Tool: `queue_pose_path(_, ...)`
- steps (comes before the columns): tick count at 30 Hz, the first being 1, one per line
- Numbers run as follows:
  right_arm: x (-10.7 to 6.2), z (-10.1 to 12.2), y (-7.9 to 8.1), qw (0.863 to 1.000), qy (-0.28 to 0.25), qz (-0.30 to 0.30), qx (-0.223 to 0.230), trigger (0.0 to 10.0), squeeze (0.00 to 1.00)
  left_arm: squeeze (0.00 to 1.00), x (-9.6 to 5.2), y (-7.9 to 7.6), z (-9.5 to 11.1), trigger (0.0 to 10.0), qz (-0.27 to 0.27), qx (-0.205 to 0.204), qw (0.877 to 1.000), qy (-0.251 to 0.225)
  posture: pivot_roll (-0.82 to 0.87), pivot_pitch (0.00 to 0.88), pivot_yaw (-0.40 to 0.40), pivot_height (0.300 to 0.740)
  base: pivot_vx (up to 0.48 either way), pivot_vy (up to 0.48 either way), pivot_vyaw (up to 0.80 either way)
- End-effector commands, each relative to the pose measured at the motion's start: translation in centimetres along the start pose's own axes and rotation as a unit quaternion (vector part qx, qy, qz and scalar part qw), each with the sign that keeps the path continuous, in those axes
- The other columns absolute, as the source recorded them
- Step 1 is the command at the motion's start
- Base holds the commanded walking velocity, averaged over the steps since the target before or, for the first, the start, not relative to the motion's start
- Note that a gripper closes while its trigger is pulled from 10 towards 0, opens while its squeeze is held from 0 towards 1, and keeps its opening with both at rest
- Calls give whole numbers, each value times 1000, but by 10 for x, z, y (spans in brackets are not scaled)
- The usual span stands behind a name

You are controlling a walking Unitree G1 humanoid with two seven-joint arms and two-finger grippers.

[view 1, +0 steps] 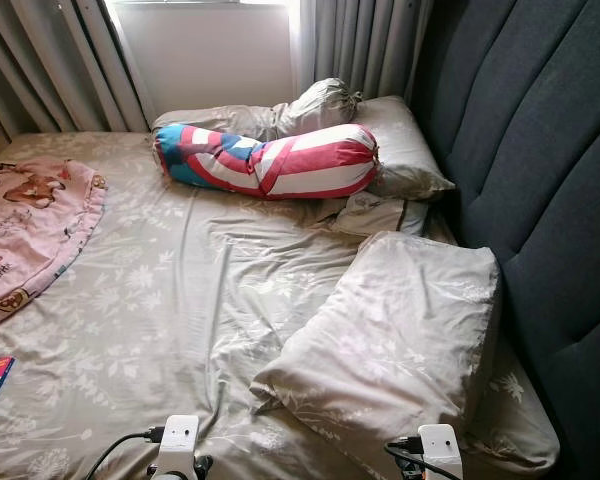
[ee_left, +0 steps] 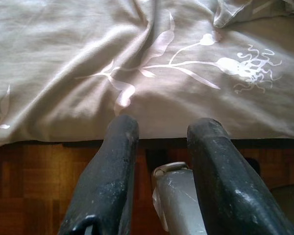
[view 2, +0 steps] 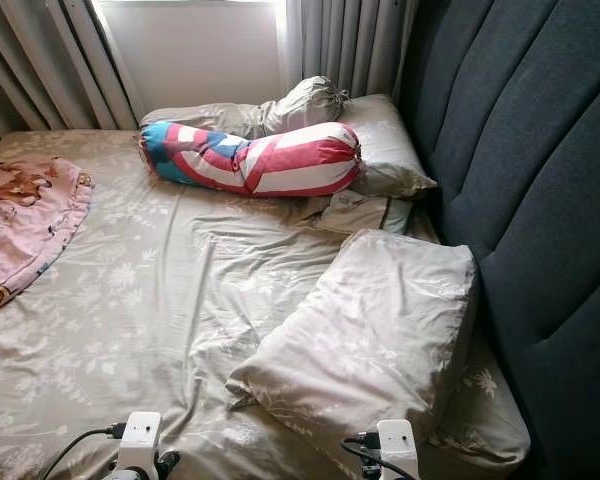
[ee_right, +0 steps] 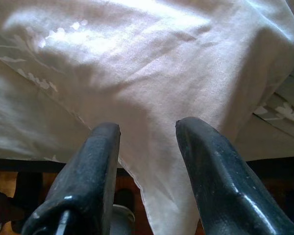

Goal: Clean up the room

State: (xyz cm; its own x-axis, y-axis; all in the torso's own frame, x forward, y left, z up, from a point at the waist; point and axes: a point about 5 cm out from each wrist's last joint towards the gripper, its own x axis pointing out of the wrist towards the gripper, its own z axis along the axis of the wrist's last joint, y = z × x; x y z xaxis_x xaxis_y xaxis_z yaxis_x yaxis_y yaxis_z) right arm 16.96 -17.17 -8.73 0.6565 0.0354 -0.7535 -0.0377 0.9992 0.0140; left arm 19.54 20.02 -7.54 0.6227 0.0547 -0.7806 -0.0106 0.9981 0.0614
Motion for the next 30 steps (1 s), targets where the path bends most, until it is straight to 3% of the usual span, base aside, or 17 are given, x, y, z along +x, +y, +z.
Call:
queue_pose_path(1, 0, -1, -1, 1000, 2, -3, 0, 10000, 0, 0, -1, 1, -4, 10000, 3, -1, 1000, 8, -86, 0, -26, 740, 0, 0, 0)
queue_pose_path(7, -1, -1, -1, 1000, -4, -6, 11, 10000, 0, 0, -1, 2, -4, 10000, 5, -2, 1000, 7, -86, 1, -24, 740, 0, 0, 0)
queue_pose_path(12, -2, -2, -2, 994, -29, -36, 98, 10000, 0, 0, -1, 2, -4, 10000, 6, -2, 1000, 7, -87, 4, -22, 740, 0, 0, 0)
queue_pose_path(13, -3, -2, -2, 990, -35, -44, 126, 10000, 94, 0, -1, 2, -4, 10000, 6, -2, 1000, 7, -86, 5, -21, 740, 0, 0, 0)
queue_pose_path(14, -3, -3, -2, 988, -38, -48, 140, 10000, 94, 0, -1, 2, -4, 10000, 6, -1, 1000, 7, -86, 5, -21, 740, 0, 0, 0)
queue_pose_path(16, -4, -4, -2, 982, -44, -54, 178, 10000, 1000, 0, -1, 3, -5, 10000, 6, -1, 1000, 7, -78, 10, -19, 740, 0, 0, 0)
queue_pose_path(19, -5, -6, -1, 978, -47, -60, 195, 10000, 1000, 0, -2, 4, -6, 10000, 7, 0, 1000, 9, -74, 17, -14, 740, 0, 0, 0)
queue_pose_path(23, -6, -8, 1, 980, -52, -63, 179, 10000, 1000, 0, -3, 7, -9, 10000, 8, 5, 1000, 10, -68, 33, -1, 740, 0, 0, 0)
queue_pose_path(24, 9, 53, -15, 976, -108, -73, 171, 10000, 1000, 0, -3, 8, -10, 10000, 7, 7, 1000, 8, -66, 42, 5, 740, 0, 0, 0)
queue_pose_path(26, 15, 103, -27, 973, -149, -77, 159, 10000, 1000, 0, -4, 10, -11, 10000, 7, 8, 1000, 4, -66, 47, 8, 740, 0, 0, 0)
queue_pose_path(30, 15, 112, -27, 973, -165, -71, 143, 10000, 1000, 0, -5, 11, -12, 10000, 4, 1, 1000, -12, -58, 62, 12, 740, 0, 0, 0)
